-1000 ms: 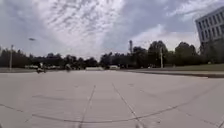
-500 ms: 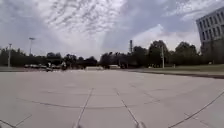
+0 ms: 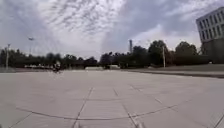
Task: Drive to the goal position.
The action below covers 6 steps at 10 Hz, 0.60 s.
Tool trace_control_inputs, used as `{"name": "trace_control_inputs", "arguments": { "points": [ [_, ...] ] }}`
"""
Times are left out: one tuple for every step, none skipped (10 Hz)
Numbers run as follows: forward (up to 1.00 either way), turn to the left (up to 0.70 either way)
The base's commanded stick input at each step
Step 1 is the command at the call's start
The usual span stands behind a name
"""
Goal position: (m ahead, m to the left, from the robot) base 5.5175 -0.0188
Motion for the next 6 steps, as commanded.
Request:
{"name": "trace_control_inputs", "arguments": {
  "points": [
    [0.70, 0.00],
    [0.70, 0.00],
    [0.70, 0.00],
    [0.70, 0.00],
    [0.70, 0.00],
    [0.70, 0.00]
  ]
}}
